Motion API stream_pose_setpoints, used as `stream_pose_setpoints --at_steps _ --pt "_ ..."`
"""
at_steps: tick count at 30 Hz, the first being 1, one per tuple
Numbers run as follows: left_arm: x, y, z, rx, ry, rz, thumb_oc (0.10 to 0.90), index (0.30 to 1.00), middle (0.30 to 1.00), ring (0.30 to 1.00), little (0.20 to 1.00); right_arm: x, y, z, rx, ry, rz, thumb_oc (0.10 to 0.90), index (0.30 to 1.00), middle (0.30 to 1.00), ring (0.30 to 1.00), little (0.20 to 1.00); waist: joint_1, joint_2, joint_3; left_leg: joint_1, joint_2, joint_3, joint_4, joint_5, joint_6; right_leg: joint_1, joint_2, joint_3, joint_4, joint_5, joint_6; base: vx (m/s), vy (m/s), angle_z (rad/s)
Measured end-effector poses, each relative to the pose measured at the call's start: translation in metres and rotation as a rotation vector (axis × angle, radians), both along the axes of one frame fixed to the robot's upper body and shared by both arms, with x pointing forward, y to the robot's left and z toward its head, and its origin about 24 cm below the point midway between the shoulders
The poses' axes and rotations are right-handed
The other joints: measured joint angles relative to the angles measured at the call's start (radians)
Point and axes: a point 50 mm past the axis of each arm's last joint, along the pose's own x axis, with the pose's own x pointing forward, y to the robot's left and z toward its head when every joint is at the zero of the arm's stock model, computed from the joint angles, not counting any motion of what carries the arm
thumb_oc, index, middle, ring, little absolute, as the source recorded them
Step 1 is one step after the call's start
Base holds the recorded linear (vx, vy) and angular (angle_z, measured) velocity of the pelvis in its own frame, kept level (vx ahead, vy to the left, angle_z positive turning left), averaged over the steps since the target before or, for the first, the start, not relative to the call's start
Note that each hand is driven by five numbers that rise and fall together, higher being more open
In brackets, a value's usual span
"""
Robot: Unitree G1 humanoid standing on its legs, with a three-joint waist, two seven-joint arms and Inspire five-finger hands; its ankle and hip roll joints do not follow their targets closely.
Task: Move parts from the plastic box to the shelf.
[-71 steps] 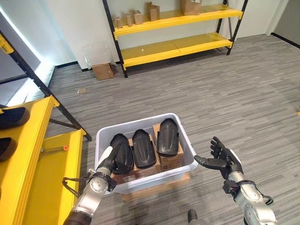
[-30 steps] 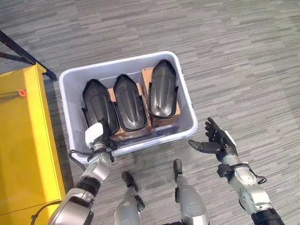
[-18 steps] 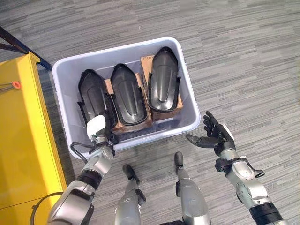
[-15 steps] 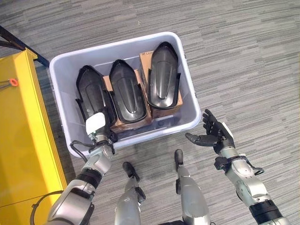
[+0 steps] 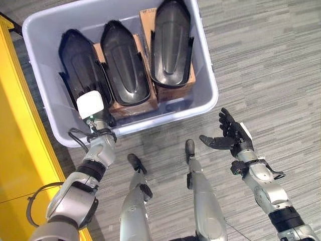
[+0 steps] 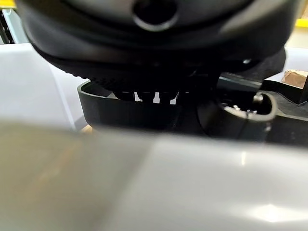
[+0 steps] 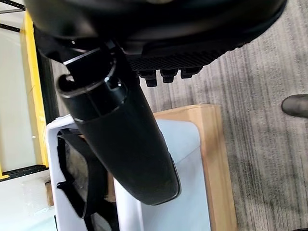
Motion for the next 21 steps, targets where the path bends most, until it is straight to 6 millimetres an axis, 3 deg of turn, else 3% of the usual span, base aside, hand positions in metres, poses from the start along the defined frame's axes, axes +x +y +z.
stream_pose_setpoints --at_steps 4,9,13,15,18,21 --pt "0.005 0.008 0.026 0.041 -0.101 0.01 0.4 0.3 0.3 0.3 0.3 0.0 0.0 0.002 0.012 -0.021 0.008 0.9 1.0 1.0 1.0 1.0 -0.002 0.0 -0.001 -0.063 0.003 -0.027 0.026 0.0 0.0 -0.079 0.003 0.017 0.065 -0.013 -0.003 -0.06 -0.064 0.02" --pt "0.003 0.01 0.03 0.061 -0.16 0.019 0.4 0.3 0.3 0.3 0.3 -0.003 0.004 -0.002 0.028 -0.024 0.024 0.9 1.0 1.0 1.0 1.0 0.003 -0.003 -0.003 -0.119 0.019 -0.053 0.074 -0.008 -0.01 -0.134 0.016 0.02 0.116 -0.032 -0.008 -0.05 -0.044 0.04" --pt "0.002 0.013 0.028 0.047 -0.175 0.007 0.4 0.3 0.3 0.3 0.3 -0.007 0.005 -0.006 0.042 -0.021 0.028 0.9 1.0 1.0 1.0 1.0 -0.007 -0.003 -0.003 -0.111 0.019 -0.055 0.07 -0.008 -0.01 -0.12 0.017 0.023 0.115 -0.032 -0.008 -0.01 -0.012 0.02" --pt "0.0 0.011 0.02 0.015 -0.17 -0.009 0.4 0.3 0.3 0.3 0.3 -0.013 0.003 -0.014 0.051 0.008 0.019 0.9 1.0 1.0 1.0 1.0 -0.01 -0.003 -0.003 -0.086 0.017 -0.057 0.066 -0.002 -0.004 -0.089 0.017 0.022 0.109 -0.032 -0.008 -0.06 -0.041 0.07" --pt "-0.016 -0.005 -0.022 -0.071 -0.114 -0.061 0.4 0.3 0.3 0.3 0.3 -0.027 0.009 -0.033 0.099 0.058 0.011 0.9 1.0 1.0 1.0 1.0 -0.01 -0.003 -0.004 0.049 0.009 -0.054 0.026 0.01 0.006 0.048 0.015 0.007 0.078 -0.039 -0.005 -0.01 -0.039 0.05" --pt "-0.033 -0.011 -0.057 -0.124 -0.028 -0.09 0.4 0.3 0.3 0.3 0.3 -0.029 0.014 -0.037 0.121 0.07 0.024 0.9 1.0 1.0 1.0 1.0 -0.006 -0.002 -0.004 0.175 0.006 -0.055 -0.031 0.012 -0.003 0.181 0.013 -0.021 0.03 -0.039 -0.011 0.08 -0.008 0.08"
